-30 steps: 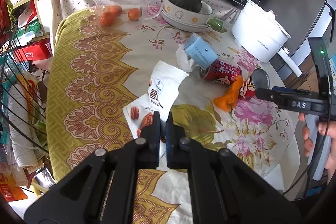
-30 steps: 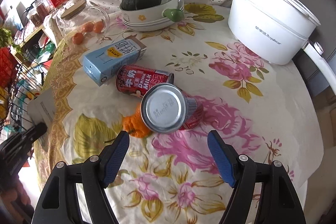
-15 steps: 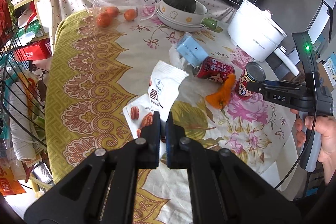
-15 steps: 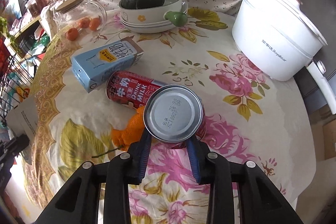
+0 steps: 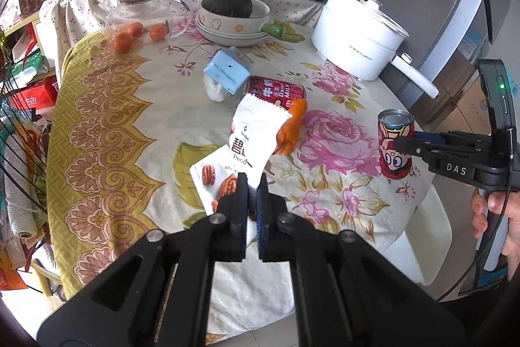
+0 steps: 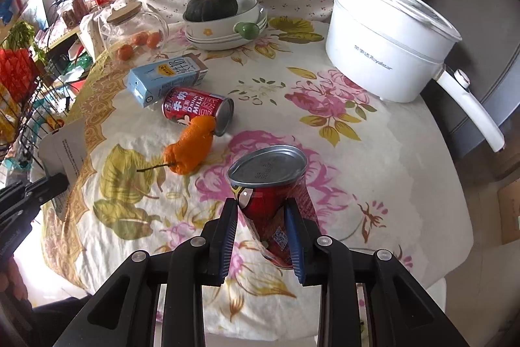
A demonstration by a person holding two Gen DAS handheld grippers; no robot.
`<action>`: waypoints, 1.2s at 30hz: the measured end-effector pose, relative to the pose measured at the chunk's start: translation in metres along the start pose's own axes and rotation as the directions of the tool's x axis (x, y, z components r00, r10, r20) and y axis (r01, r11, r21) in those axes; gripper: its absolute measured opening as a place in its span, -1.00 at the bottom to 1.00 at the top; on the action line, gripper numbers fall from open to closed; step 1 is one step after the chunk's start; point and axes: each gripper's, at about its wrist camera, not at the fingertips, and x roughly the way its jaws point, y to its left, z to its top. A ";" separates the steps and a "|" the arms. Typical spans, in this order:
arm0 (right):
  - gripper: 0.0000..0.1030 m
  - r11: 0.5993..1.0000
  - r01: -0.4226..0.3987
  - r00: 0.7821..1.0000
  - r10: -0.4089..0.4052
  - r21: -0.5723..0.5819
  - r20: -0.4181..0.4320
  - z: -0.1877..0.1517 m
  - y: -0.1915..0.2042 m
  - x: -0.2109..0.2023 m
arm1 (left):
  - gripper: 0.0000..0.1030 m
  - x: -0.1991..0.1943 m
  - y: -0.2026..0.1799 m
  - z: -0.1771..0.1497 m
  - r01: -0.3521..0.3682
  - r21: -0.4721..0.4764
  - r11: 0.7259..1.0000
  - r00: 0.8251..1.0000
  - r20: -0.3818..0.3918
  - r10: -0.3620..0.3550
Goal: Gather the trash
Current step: 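Carry the wrapper and red can over the white bin and open both tools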
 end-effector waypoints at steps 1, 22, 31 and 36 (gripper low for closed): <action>-0.42 1.000 -0.002 1.000 0.002 0.003 0.003 -0.005 -0.003 -0.005 | -0.90 -0.001 -0.005 -0.002 0.004 0.005 1.000 1.000 0.000 -0.004; -0.42 0.993 0.045 0.999 -0.044 0.109 -0.008 -0.111 -0.090 -0.059 | -0.90 0.031 -0.135 -0.032 0.196 0.193 0.961 0.979 -0.090 -0.182; -0.42 0.970 0.096 0.995 -0.085 0.224 -0.057 -0.168 -0.165 -0.071 | -0.90 0.057 -0.234 -0.056 0.336 0.328 0.883 0.939 -0.183 -0.290; -0.42 0.947 0.111 0.993 -0.093 0.300 -0.073 -0.196 -0.206 -0.079 | -0.90 0.076 -0.283 -0.075 0.405 0.386 0.829 0.911 -0.246 -0.331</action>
